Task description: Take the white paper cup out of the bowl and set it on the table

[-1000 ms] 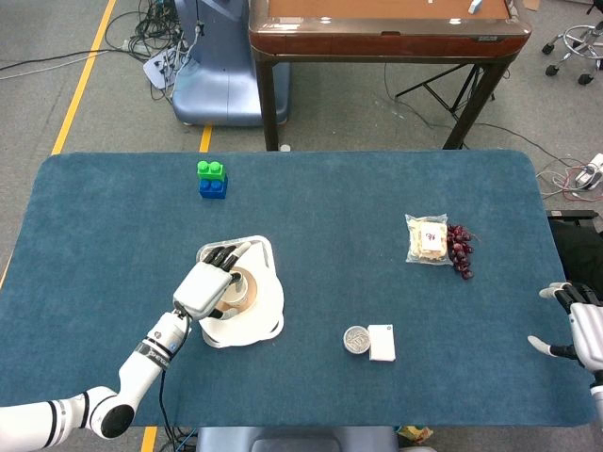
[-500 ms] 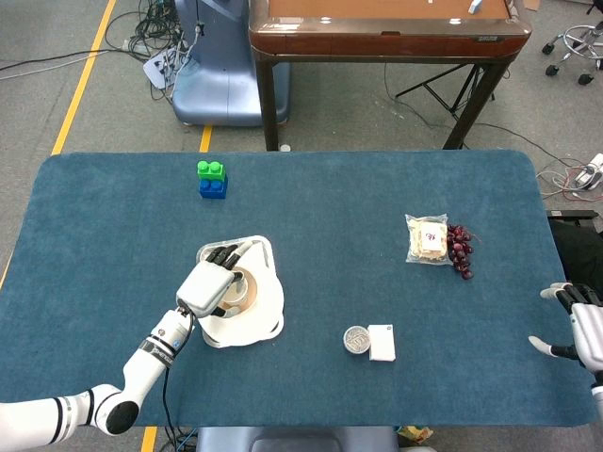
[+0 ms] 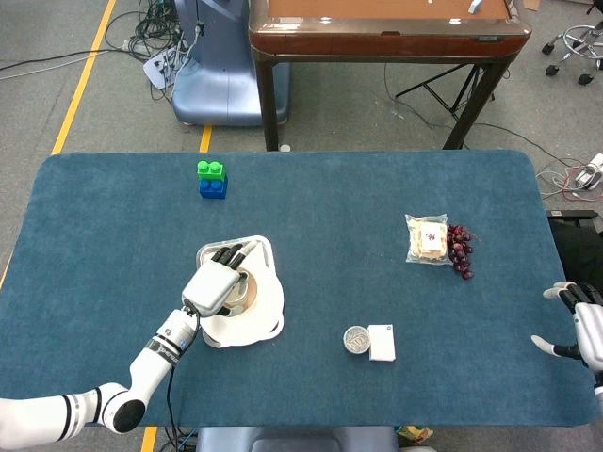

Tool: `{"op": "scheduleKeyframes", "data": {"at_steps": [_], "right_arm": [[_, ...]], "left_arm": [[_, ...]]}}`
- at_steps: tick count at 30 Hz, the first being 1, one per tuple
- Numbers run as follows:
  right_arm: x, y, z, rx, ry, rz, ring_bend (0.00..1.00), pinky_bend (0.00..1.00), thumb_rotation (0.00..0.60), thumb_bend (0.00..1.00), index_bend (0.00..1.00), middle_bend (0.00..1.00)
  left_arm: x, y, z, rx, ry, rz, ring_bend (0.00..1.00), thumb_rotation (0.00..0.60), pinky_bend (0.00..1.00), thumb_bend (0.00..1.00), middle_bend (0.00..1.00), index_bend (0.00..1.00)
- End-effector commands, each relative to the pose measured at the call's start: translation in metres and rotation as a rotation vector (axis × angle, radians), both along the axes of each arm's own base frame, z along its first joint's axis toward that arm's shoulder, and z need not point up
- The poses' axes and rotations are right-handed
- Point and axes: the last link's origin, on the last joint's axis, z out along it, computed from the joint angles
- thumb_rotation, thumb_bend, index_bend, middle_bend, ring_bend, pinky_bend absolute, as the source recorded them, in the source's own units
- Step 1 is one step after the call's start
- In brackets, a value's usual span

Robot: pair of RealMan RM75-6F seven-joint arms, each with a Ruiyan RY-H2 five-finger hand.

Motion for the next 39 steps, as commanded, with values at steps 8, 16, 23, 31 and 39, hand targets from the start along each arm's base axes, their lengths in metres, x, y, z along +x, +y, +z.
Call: {"op": "scheduleKeyframes", "data": {"at_steps": [8, 16, 23, 31, 39], "right_arm": [[-0.001, 0.000, 0.002, -0.003, -0.003, -0.005, 0.14, 0.32, 0.600, 0.00, 0.35, 0.24], [-0.001, 0.000, 0.002, 0.001, -0.004, -0.007, 0.14, 0.32, 0.600, 0.00, 0.36, 0.24], [-0.001, 0.000, 0.001, 0.004, -0.005, -0.006, 0.14, 0.32, 0.600, 0.00, 0.36, 0.24], [-0.001, 0.000, 0.001, 0.004, -0.007, -0.005, 0.14, 0.32, 0.600, 0.00, 0.36, 0.24], [-0.001, 0.000, 0.001, 0.004, -0.008, -0.006, 0.14, 0.32, 0.600, 0.00, 0.36, 0.24]], "left_arm": [[0.001, 0.001, -0.005, 0.000, 0.011, 0.008, 0.00, 0.600, 0.12, 0.20, 0.00, 0.61], [-0.001, 0.000, -0.005, 0.004, 0.033, 0.028, 0.00, 0.600, 0.13, 0.23, 0.00, 0.62], [-0.003, 0.000, -0.003, 0.004, 0.037, 0.040, 0.00, 0.600, 0.13, 0.25, 0.00, 0.62], [-0.007, -0.001, -0.002, 0.001, 0.051, 0.054, 0.00, 0.600, 0.13, 0.27, 0.00, 0.65], [-0.010, -0.002, -0.001, -0.001, 0.060, 0.065, 0.00, 0.600, 0.13, 0.30, 0.00, 0.66]]}}
